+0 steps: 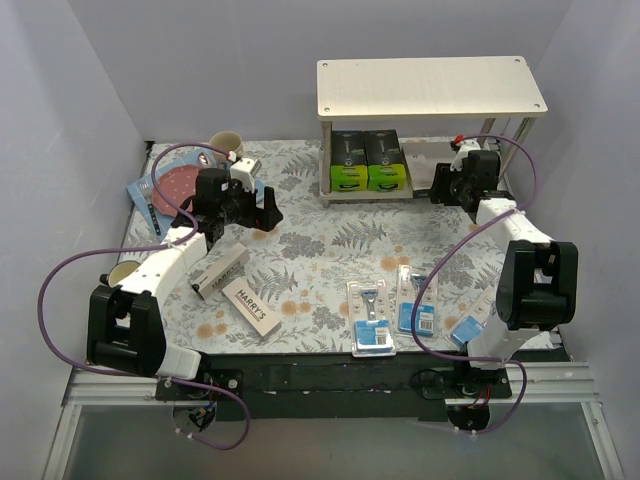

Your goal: Place and organize the shaving razors onto the shelf

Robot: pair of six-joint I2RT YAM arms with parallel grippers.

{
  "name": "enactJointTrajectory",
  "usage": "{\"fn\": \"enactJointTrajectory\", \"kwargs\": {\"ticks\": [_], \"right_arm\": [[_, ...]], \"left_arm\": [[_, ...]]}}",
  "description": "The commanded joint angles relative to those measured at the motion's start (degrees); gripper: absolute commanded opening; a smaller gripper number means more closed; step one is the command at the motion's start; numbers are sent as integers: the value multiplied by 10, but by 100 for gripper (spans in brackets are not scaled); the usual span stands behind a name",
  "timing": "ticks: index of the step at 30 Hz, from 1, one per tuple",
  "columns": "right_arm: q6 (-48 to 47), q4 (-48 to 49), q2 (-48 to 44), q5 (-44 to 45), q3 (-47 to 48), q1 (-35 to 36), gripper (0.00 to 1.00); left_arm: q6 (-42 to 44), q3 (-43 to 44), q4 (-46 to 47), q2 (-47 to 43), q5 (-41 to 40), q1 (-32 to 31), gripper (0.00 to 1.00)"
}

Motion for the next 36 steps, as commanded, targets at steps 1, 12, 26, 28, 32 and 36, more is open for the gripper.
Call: {"fn": "enactJointTrajectory", "kwargs": {"ticks": [1,12,26,28,32,36], "right_arm": [[-24,16,9,-19,10,0,50],[-38,40,66,-38,51,0,51],[-29,42,110,-70,89,0,52],[-16,43,111,-73,86,0,52],[-13,50,114,-82,86,0,53],[-20,33,98,-70,86,0,54]], "left_arm": [[1,-9,7,-29,3,2,85],[7,-6,3,-17,-2,2,85],[7,11,4,16,4,2,85],[6,14,5,19,5,2,85],[6,15,7,23,5,2,86],[8,18,-6,16,4,2,85]]}}
